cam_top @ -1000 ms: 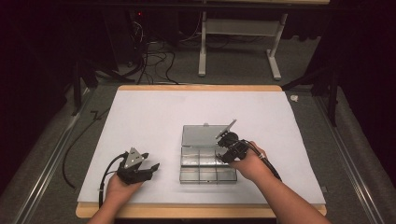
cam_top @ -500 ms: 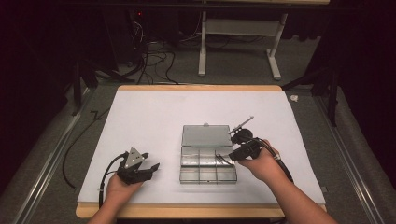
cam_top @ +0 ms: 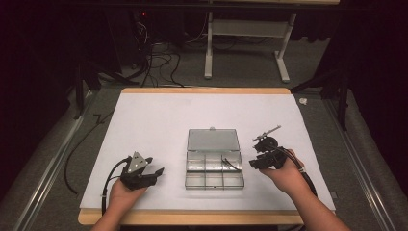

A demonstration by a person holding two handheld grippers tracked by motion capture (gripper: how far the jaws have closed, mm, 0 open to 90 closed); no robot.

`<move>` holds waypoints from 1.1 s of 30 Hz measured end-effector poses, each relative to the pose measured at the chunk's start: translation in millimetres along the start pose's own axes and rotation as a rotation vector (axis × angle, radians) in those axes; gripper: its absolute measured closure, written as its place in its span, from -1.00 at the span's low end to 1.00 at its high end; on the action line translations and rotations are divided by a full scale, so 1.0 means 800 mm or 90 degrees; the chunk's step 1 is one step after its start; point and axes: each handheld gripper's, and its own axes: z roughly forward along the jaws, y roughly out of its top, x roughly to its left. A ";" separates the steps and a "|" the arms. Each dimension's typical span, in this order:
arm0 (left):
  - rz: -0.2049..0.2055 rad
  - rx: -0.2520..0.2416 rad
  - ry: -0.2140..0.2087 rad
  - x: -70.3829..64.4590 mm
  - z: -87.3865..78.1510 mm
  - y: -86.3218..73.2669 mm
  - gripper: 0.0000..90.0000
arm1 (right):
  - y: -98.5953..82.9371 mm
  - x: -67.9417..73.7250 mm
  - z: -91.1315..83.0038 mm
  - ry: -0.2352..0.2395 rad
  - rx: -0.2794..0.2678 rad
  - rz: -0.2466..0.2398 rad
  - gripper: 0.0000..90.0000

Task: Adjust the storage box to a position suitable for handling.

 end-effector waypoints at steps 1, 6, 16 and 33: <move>0.000 0.000 0.001 0.000 0.000 0.000 -0.16 | -0.003 -0.002 0.001 -0.001 -0.001 -0.001 0.35; 0.003 0.001 0.006 -0.002 0.001 0.000 -0.16 | -0.020 -0.012 0.012 0.000 -0.016 0.016 0.27; 0.019 0.004 0.016 -0.005 0.002 0.000 -0.18 | -0.064 -0.022 0.041 0.023 -0.110 0.074 0.16; 0.016 0.008 0.013 -0.004 0.002 0.001 -0.19 | -0.108 -0.015 0.046 -0.004 -0.240 0.082 0.10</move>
